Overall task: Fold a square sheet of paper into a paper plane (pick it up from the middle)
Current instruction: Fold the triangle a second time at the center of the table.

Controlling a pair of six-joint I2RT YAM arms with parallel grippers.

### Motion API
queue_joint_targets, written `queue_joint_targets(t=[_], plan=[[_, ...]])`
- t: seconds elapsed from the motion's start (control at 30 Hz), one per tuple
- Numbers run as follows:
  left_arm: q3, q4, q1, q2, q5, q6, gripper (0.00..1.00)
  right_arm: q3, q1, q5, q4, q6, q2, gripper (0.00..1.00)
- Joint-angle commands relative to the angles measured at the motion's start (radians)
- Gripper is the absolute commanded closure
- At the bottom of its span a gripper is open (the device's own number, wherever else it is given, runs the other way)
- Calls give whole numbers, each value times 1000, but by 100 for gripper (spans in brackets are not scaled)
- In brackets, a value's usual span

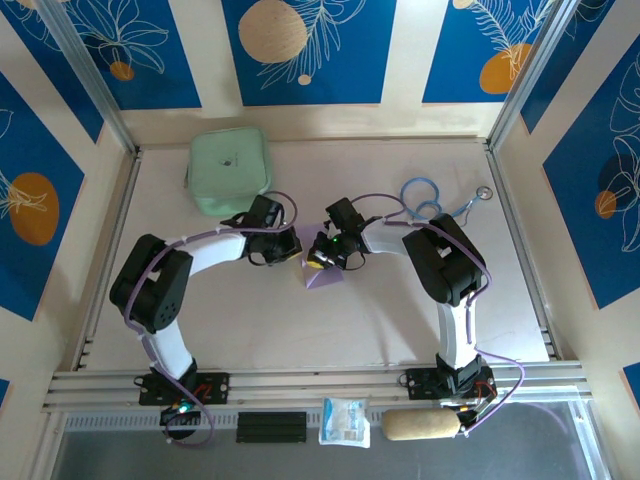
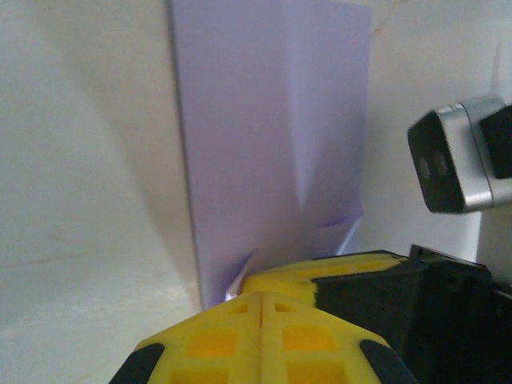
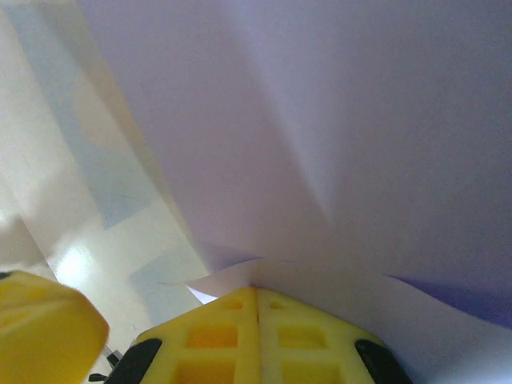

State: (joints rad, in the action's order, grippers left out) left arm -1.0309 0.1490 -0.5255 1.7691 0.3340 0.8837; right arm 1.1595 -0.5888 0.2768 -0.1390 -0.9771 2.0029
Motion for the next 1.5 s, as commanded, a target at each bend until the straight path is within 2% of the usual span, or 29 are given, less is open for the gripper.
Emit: queue_joint_targets(t=[0.0, 0.53, 1.23, 1.47], plan=[[4, -28, -19, 22, 26, 21, 100, -16, 6, -50, -123, -3, 49, 100], [-6, -41, -28, 90, 36, 25, 100, -20, 6, -47, -120, -9, 46, 100], [-15, 35, -28, 133, -48, -24, 100, -26, 6, -21, -101, -4, 22, 100], [-16, 77, -28, 136, -71, -47, 100, -34, 22, 42, -45, 29, -46, 99]])
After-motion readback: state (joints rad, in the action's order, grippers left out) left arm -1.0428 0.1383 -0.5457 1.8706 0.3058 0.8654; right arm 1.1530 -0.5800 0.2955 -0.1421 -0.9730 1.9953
